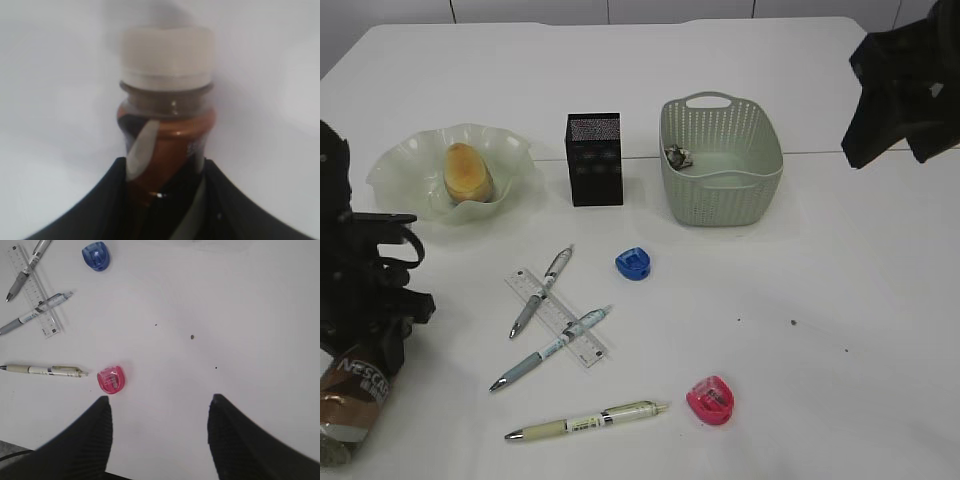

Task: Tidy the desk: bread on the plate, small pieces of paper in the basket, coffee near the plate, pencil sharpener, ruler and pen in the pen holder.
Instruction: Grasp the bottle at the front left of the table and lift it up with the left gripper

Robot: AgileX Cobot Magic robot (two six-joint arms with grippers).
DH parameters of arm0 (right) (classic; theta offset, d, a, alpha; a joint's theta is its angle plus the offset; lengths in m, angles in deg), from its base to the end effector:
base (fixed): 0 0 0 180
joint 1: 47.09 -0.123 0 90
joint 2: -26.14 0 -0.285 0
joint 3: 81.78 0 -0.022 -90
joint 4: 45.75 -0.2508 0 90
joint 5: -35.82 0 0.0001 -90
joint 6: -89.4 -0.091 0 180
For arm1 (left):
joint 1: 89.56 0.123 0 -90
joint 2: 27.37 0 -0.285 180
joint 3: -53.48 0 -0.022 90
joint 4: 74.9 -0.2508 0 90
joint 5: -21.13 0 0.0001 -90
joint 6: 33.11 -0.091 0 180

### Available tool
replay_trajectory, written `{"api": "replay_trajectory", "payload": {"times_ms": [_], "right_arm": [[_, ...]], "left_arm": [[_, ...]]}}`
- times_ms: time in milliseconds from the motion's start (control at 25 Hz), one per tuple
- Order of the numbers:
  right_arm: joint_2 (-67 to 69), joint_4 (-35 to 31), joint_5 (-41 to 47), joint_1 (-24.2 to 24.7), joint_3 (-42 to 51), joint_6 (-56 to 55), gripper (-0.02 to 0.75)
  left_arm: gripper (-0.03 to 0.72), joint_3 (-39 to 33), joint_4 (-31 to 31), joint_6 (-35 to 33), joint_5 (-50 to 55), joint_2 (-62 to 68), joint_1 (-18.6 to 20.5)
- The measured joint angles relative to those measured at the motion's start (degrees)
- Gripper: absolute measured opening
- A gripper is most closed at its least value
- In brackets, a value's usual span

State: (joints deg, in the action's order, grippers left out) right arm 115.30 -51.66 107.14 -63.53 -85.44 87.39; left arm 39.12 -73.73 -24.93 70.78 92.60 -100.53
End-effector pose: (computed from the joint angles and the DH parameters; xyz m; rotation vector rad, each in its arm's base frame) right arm 0.2659 0.0877 0.3663 -0.3276 2.7302 0.2323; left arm 0.3244 -0.0643 0.1196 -0.0536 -3.0701 0.0051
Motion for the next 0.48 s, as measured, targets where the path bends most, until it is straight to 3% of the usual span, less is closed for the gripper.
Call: {"api": "replay_trajectory", "payload": {"times_ms": [240, 480], "right_arm": [[0.0, 0.0, 0.0, 0.0, 0.0, 0.0, 0.444], [0.0, 0.0, 0.0, 0.0, 0.0, 0.0, 0.444]], "left_arm": [[0.283, -10.76, 0.24, -0.87, -7.04, -9.78, 0.0], [0.283, -15.37, 0.35, -0.99, -12.53, -25.49, 0.0]]}}
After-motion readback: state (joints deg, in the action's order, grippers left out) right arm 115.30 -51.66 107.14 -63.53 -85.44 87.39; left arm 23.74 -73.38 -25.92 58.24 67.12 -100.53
